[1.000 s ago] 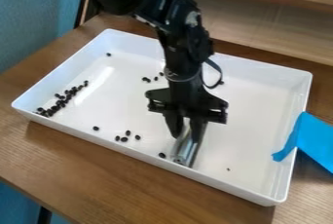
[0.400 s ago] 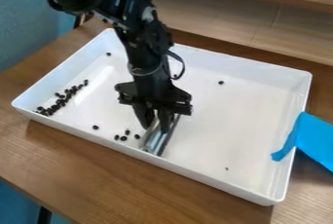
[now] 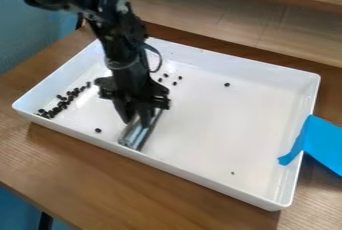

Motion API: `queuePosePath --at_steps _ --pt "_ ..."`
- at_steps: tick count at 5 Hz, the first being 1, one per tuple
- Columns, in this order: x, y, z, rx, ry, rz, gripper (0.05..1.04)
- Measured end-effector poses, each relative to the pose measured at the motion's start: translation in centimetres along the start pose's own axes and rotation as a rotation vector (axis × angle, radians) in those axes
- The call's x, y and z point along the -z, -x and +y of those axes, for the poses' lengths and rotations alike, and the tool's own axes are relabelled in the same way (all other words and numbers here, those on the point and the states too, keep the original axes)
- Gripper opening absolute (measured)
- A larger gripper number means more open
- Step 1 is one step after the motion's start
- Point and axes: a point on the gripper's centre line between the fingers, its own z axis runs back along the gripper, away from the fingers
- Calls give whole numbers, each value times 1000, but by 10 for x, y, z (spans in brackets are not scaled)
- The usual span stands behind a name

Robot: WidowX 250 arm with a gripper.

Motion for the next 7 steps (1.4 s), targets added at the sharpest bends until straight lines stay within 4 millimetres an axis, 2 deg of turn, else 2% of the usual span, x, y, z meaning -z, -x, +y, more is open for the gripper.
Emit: queuePosePath --at_steps 2,4,5,6,7 --pt "-3 -7 54 4 -34 9 345" --pt "-4 -24 112 24 -56 -18 345" --pt "1 -34 125 69 -91 10 345" --pt "-4 -33 118 79 -38 47 345" --pt "-34 -39 81 69 81 72 345"
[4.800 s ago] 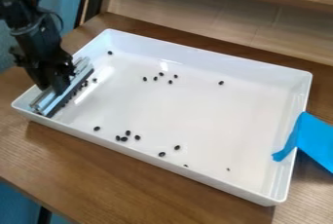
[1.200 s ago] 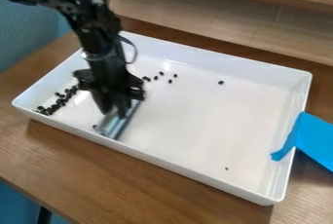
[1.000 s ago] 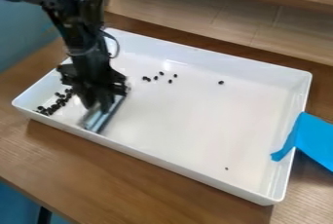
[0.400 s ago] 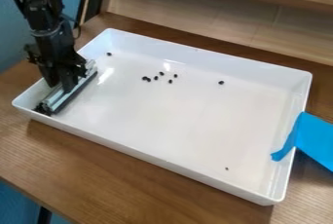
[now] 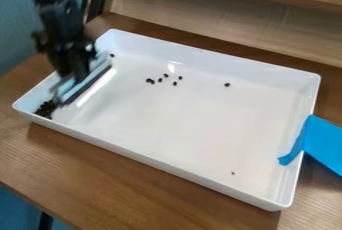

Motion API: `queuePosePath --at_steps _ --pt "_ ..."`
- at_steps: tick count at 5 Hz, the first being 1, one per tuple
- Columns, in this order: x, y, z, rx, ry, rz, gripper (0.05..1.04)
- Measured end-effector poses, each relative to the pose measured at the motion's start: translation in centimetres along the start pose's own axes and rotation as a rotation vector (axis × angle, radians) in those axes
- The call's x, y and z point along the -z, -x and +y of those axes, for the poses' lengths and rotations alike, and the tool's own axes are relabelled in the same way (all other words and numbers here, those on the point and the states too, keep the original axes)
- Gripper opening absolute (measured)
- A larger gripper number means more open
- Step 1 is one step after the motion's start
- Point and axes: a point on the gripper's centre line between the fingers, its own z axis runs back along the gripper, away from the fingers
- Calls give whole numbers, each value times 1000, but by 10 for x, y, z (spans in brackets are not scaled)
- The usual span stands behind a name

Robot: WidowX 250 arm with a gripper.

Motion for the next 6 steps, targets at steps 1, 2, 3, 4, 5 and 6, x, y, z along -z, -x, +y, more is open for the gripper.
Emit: queuePosePath --at_steps 1,2,3,4,5,6 --pt "-8 -9 -57 30 39 43 345" --pt "-15 -18 -104 11 45 44 345" --pt "-15 -22 -159 51 53 16 345" --pt "-4 -26 -205 57 24 -21 345" --pt "13 -37 -229 38 0 -35 345" --pt "34 -51 -228 -1 -37 -45 345"
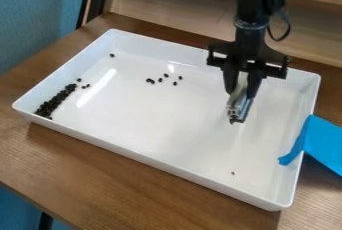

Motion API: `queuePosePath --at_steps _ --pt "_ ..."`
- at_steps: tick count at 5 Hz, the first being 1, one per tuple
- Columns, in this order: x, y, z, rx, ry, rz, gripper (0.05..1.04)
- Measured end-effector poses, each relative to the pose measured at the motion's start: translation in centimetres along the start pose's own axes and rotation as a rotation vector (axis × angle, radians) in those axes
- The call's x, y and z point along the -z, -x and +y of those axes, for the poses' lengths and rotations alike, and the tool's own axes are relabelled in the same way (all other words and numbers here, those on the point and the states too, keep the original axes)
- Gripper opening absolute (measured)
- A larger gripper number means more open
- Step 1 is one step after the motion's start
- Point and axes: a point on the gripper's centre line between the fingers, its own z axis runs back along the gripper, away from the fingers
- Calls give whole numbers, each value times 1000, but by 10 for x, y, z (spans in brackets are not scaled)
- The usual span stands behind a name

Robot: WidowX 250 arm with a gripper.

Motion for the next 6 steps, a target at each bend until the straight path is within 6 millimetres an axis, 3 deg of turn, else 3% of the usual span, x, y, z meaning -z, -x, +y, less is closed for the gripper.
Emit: queuePosePath --at_steps 2,4,6 --pt "27 -12 0 -38 -36 -3 345" --pt "35 -10 4 -74 -45 -36 344" --pt "36 -8 26 -115 -50 -32 344"
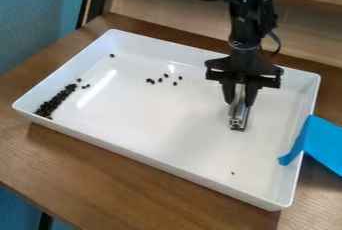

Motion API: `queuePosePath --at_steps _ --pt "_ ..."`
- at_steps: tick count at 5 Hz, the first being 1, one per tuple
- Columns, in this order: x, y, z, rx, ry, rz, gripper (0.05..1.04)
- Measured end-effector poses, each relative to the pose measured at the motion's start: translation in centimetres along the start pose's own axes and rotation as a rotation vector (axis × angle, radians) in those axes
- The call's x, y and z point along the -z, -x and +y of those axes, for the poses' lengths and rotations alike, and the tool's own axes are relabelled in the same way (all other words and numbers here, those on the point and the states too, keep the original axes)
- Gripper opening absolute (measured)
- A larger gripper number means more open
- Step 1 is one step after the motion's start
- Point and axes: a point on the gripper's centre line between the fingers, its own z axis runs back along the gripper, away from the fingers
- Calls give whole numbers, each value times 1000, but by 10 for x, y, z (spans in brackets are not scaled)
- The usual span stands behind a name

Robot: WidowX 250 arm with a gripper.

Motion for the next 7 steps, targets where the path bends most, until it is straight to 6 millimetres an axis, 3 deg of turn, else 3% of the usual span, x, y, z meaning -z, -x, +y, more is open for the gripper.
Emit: queuePosePath --at_steps 7 --pt "5 -16 102 -191 -23 -52 344"
